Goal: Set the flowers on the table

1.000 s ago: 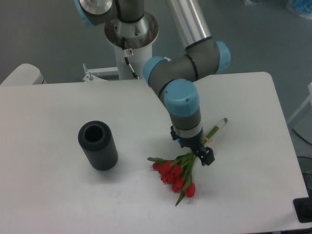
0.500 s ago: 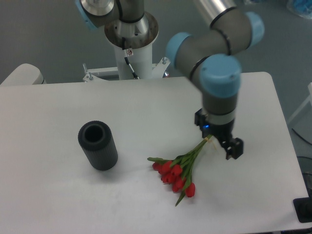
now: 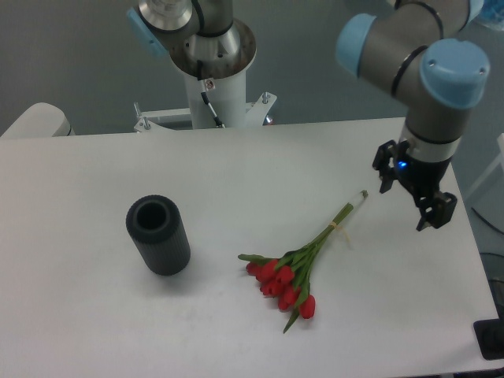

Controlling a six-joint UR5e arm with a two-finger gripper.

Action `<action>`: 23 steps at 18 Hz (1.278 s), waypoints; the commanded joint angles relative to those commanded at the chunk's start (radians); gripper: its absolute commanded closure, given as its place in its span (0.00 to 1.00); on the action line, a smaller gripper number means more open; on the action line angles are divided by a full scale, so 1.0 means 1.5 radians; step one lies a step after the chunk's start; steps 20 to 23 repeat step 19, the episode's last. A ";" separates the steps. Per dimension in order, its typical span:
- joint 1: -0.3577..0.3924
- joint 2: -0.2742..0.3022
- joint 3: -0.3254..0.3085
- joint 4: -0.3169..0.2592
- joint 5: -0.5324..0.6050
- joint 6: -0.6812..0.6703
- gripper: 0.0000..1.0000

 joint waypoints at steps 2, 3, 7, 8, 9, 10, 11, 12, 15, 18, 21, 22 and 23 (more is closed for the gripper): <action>0.003 -0.003 -0.001 0.002 -0.007 0.000 0.04; 0.003 -0.004 -0.001 0.004 -0.007 0.000 0.04; 0.002 -0.006 0.000 0.006 -0.008 -0.002 0.04; 0.002 -0.007 0.000 0.006 -0.008 -0.002 0.04; 0.002 -0.006 0.000 0.006 -0.008 -0.002 0.04; 0.001 -0.006 0.000 0.006 -0.008 -0.003 0.04; 0.001 -0.006 0.000 0.006 -0.007 -0.003 0.04; 0.001 -0.005 0.000 0.006 -0.007 -0.004 0.04; 0.001 -0.005 0.000 0.007 -0.008 -0.006 0.04; 0.001 -0.005 0.001 0.007 -0.008 -0.008 0.04; 0.001 -0.005 0.001 0.008 -0.008 -0.009 0.04; 0.001 -0.005 0.001 0.008 -0.008 -0.009 0.04; 0.001 -0.005 0.001 0.008 -0.008 -0.009 0.04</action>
